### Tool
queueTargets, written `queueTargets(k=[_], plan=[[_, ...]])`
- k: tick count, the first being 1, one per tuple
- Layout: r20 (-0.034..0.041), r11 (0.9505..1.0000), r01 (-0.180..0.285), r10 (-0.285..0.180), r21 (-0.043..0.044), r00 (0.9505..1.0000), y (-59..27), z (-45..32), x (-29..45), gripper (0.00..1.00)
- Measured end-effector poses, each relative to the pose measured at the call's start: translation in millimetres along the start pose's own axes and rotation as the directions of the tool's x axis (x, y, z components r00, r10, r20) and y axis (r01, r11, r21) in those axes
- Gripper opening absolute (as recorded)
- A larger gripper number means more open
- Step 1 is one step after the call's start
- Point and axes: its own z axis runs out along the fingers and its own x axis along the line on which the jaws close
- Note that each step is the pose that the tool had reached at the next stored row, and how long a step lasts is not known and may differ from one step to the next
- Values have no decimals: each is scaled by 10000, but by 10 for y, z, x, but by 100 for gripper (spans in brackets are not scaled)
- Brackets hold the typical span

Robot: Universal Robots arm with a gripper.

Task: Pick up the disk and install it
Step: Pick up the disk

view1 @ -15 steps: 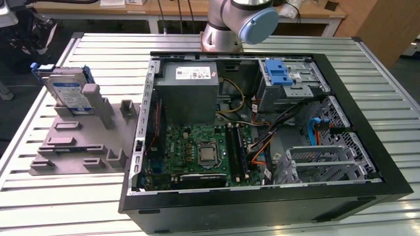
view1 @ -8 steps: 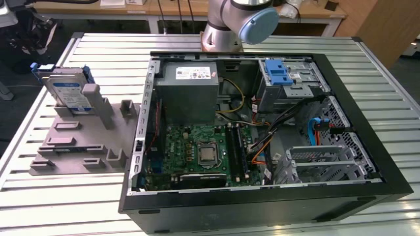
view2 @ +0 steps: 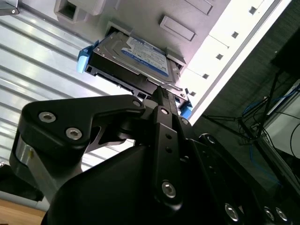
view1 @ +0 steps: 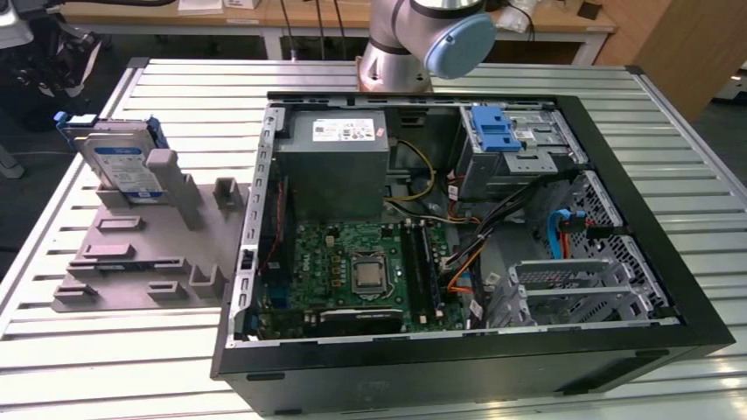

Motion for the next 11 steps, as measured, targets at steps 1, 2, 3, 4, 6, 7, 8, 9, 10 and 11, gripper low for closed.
queueTargets(k=[1, 2, 3, 4, 6, 7, 8, 9, 10, 11], plan=[[-1, 10000, 35, -35, 0, 10000, 0, 0, 0, 11], [-2, 10000, 70, -70, -1, 10000, 0, 0, 0, 11], [-2, 9999, 105, -105, -1, 9999, 0, 0, 0, 11], [-3, 9999, 148, -148, -2, 9999, 0, -1, 0, 11], [-4, 9997, 230, -230, -3, 9997, 0, 0, 0, 11], [-4, 9996, 268, -268, -3, 9996, 0, 0, 0, 11], [-5, 9995, 306, -306, -4, 9995, 0, -1, 0, 11], [-6, 9994, 343, -343, -5, 9994, 0, 0, 0, 11], [-7, 9993, 377, -377, -5, 9993, 0, -1, 0, 11], [-7, 9992, 405, -405, -5, 9992, 0, -1, 0, 11]])
